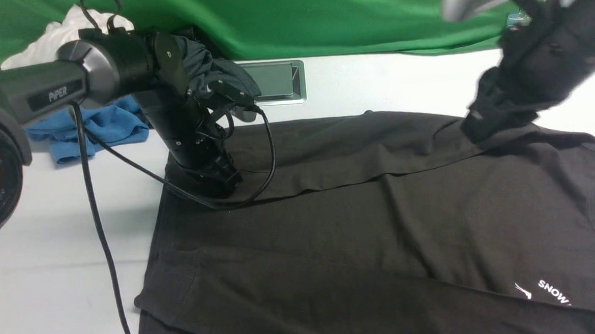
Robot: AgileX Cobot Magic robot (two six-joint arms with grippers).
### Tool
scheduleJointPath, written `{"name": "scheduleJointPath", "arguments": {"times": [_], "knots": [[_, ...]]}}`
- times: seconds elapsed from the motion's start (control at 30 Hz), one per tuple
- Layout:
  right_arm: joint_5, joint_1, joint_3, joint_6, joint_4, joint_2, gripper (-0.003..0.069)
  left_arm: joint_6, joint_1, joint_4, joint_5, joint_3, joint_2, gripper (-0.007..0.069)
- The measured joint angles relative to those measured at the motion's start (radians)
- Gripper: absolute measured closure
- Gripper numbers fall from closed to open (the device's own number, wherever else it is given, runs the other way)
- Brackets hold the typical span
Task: Fold a long-sleeved shirt on a white desktop.
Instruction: 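Fold the left side of the dark shirt inward over its body with the left gripper, then grasp the near edge of the shirt at its hem and shoulder corners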
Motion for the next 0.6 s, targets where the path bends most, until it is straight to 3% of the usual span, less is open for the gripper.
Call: {"name": "scheduleJointPath", "arguments": {"times": [0.3, 0.6], "knots": [[-0.038, 0.000, 0.198, 0.046, 0.000, -0.237, 0.0497, -0.078, -0.025, 0.015, 0.047, 0.005, -0.144, 0.0607], [-0.105, 0.000, 0.383, 0.048, 0.001, -0.417, 0.0498, -0.097, -0.246, 0.078, -0.021, 0.315, -0.524, 0.0607]]}}
